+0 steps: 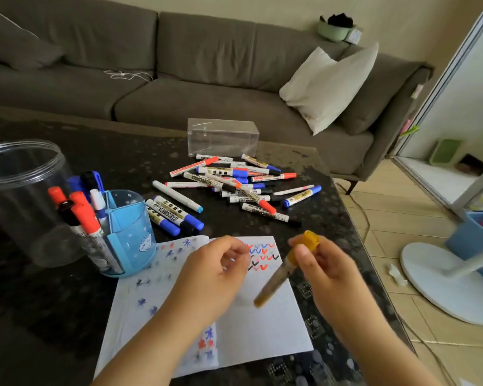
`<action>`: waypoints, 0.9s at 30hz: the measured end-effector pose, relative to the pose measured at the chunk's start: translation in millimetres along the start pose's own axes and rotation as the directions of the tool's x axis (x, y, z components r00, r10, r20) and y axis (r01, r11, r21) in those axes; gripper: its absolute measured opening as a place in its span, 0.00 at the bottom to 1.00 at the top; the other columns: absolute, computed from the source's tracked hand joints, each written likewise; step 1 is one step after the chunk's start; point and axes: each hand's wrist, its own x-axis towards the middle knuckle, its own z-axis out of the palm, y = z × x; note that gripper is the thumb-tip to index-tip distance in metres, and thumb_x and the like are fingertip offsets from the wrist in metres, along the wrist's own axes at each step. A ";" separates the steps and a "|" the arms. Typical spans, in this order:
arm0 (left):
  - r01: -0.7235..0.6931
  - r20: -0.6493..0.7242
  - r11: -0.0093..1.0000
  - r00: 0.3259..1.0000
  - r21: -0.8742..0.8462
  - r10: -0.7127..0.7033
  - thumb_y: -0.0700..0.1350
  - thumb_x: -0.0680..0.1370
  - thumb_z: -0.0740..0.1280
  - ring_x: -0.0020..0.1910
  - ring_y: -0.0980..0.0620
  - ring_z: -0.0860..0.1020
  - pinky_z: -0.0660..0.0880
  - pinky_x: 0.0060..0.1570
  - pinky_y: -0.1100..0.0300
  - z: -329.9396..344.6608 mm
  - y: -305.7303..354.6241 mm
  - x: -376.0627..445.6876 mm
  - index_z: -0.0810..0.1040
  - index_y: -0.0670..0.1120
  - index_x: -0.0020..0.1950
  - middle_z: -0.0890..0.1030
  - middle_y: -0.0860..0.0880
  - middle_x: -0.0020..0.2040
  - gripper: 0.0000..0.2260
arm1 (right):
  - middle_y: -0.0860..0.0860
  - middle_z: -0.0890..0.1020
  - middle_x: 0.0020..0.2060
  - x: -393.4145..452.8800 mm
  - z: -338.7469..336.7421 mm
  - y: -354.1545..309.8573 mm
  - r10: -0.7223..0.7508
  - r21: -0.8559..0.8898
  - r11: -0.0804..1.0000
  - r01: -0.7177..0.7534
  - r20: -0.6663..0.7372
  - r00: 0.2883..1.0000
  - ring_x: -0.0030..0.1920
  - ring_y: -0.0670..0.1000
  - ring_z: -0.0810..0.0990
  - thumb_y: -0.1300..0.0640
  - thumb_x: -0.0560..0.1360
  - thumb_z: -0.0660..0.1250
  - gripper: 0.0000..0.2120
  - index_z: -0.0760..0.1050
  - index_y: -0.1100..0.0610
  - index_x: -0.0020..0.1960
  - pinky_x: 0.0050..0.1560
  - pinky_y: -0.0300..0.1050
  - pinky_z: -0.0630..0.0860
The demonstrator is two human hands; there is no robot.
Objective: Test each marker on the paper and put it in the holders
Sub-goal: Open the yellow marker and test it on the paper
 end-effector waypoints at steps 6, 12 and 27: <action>0.175 0.160 0.982 0.974 -0.071 -0.162 0.53 0.79 0.61 0.48 0.65 0.75 0.69 0.43 0.72 6.7 7.5 -3.8 0.76 0.59 0.48 0.78 0.63 0.47 0.04 | 0.51 0.75 0.30 -9.2 26.4 5.0 0.219 0.266 0.921 -0.285 0.253 0.942 0.29 0.48 0.74 0.44 0.79 0.50 0.17 0.75 0.50 0.52 0.34 0.41 0.76; 0.405 0.265 0.854 0.906 -0.325 -0.329 0.55 0.79 0.60 0.47 0.56 0.79 0.76 0.54 0.54 11.2 -3.2 1.0 0.78 0.55 0.53 0.81 0.55 0.43 0.10 | 0.55 0.73 0.29 4.0 32.5 0.7 0.335 0.560 0.546 -0.622 0.535 0.776 0.26 0.48 0.68 0.56 0.81 0.53 0.17 0.75 0.65 0.47 0.24 0.38 0.66; 0.505 0.321 0.529 0.856 -0.682 -0.405 0.46 0.80 0.58 0.39 0.54 0.82 0.75 0.48 0.56 24.3 4.9 -4.2 0.79 0.43 0.48 0.85 0.48 0.43 0.12 | 0.49 0.68 0.26 -9.0 49.1 0.5 0.315 0.284 0.845 -0.453 0.422 0.850 0.23 0.44 0.61 0.50 0.81 0.55 0.16 0.70 0.58 0.40 0.23 0.35 0.57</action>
